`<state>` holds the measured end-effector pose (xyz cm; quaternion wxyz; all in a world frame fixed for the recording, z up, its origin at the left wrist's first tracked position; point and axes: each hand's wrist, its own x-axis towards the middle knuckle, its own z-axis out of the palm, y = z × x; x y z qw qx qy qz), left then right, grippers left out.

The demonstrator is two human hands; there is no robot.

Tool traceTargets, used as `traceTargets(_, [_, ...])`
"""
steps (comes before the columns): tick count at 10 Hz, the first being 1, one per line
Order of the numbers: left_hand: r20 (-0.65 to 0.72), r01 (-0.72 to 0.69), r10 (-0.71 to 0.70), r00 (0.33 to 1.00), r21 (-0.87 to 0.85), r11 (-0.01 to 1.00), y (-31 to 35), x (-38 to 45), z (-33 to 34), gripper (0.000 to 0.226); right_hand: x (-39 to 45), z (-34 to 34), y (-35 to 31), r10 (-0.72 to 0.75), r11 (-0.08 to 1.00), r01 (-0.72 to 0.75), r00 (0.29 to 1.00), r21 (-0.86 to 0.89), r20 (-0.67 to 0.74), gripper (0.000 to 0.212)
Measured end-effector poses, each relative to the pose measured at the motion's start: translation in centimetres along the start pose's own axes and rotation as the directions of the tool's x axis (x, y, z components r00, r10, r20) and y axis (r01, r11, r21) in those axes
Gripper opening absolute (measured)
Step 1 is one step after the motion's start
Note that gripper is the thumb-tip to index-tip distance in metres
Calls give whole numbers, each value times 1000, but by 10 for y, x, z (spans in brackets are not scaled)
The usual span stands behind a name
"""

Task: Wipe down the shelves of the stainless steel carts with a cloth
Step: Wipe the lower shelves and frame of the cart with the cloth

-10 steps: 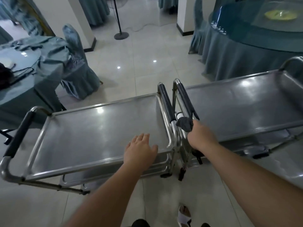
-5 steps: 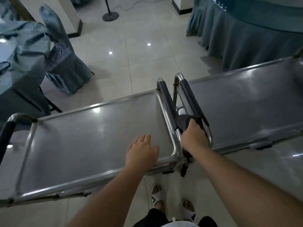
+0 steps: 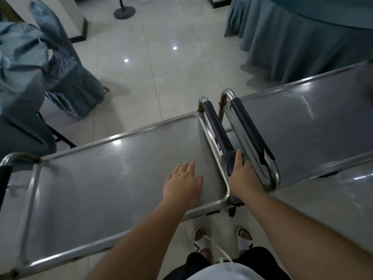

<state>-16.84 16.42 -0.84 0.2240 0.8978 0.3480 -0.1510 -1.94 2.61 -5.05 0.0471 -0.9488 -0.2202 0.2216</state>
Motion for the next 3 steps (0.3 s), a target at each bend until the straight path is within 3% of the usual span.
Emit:
traceTargets(2, [-38, 7, -5, 999, 29, 1000, 11, 4, 0, 67, 5, -16, -7, 31, 997, -22, 994, -79, 109, 102])
traceTargets(3, [-90, 26, -25, 996, 13, 1000, 21, 3, -5, 66, 4, -40, -9, -29, 994, 37, 996, -98, 83, 85])
